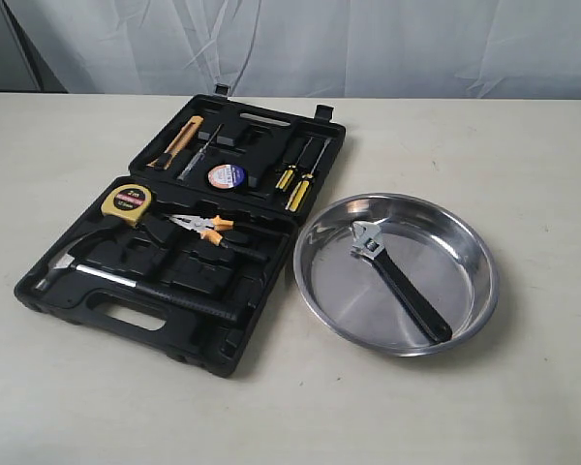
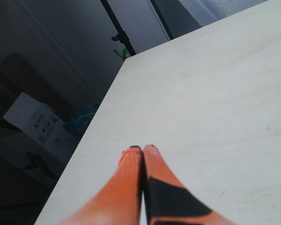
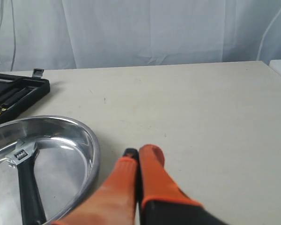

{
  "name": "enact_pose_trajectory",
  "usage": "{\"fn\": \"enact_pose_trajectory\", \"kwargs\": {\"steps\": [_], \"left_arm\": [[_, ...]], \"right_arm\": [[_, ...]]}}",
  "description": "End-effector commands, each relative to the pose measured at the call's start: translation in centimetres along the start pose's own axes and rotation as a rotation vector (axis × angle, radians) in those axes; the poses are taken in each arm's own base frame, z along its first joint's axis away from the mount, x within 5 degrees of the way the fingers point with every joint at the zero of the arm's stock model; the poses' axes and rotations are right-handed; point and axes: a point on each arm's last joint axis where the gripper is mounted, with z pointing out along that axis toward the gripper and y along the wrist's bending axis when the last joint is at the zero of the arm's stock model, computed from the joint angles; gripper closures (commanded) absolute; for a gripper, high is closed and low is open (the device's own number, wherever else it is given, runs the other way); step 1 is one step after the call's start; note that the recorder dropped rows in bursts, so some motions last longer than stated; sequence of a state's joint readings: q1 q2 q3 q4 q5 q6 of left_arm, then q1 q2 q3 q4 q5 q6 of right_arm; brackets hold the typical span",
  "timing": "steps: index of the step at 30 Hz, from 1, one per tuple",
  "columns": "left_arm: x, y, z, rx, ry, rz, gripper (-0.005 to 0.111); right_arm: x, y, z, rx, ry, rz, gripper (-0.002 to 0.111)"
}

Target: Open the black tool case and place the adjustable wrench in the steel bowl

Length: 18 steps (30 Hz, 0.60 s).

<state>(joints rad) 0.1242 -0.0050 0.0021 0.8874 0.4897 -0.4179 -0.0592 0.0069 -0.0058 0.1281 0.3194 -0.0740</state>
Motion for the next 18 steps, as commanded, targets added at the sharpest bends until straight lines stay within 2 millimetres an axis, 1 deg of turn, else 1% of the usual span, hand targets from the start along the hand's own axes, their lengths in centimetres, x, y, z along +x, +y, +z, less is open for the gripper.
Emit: {"fn": "enact_pose_trajectory", "kwargs": {"steps": [1,18], "left_arm": [[-0.12,-0.05,0.02,0.010,-0.007,0.000,0.106],[-0.12,-0.05,0.02,0.010,-0.007,0.000,0.106]], "right_arm": [[0.06,-0.19,0.01,0.024,-0.012,0.007,0.108],[0.06,-0.19,0.01,0.028,-0.013,0.029,0.108]]}}
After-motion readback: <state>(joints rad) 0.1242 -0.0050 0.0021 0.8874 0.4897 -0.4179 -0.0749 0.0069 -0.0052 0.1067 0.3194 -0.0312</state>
